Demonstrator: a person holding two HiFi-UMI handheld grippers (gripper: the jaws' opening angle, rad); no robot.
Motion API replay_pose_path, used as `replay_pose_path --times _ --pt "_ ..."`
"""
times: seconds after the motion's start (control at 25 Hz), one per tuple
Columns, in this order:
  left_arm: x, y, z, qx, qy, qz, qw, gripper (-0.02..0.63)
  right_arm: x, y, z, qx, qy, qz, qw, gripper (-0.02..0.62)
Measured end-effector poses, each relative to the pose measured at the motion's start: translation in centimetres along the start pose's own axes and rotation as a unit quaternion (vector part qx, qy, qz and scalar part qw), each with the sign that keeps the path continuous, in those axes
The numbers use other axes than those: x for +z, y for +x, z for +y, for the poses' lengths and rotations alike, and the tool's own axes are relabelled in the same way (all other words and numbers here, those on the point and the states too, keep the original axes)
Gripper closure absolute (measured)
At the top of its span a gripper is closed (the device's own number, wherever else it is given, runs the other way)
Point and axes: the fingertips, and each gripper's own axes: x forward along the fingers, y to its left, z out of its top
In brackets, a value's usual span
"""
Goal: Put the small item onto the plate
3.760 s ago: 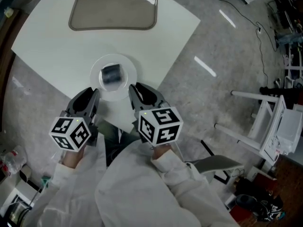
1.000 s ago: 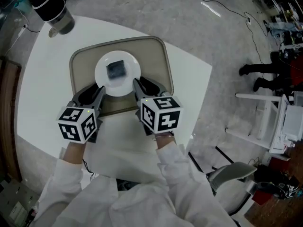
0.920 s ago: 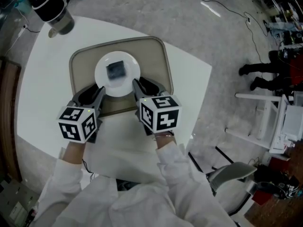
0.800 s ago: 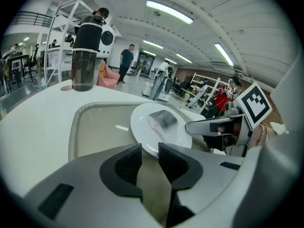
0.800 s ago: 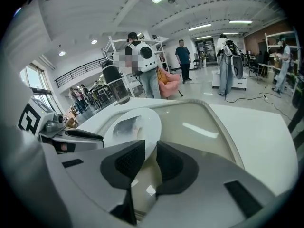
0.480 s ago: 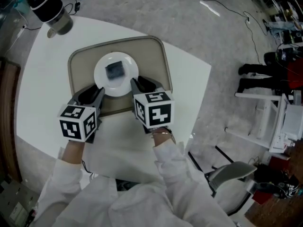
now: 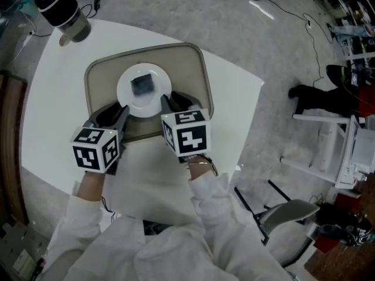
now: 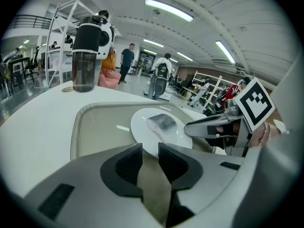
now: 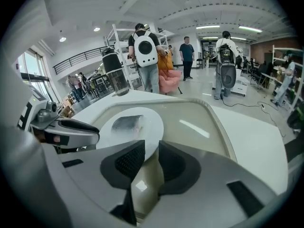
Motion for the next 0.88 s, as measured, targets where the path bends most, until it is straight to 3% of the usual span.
replay_pose_path --times 0.4,0.72,0.88 --pt "1.2 -1.1 0.1 0.007 -0.016 -0.031 0.9994 0.511 0.6 -1.3 -0.1 -0.005 0.004 -0.029 1.0 0.514" --pt "2.3 -3.6 -2.6 0.002 -0.012 -0.064 0.9979 0.511 2.0 -5.4 1.3 0.019 0.009 -0.076 0.997 0.514" --pt "2.6 -5.4 -4.7 0.003 -0.007 -0.087 0.9962 0.512 2.6 -8.1 2.4 0.053 0.018 -0.112 0.992 0.515"
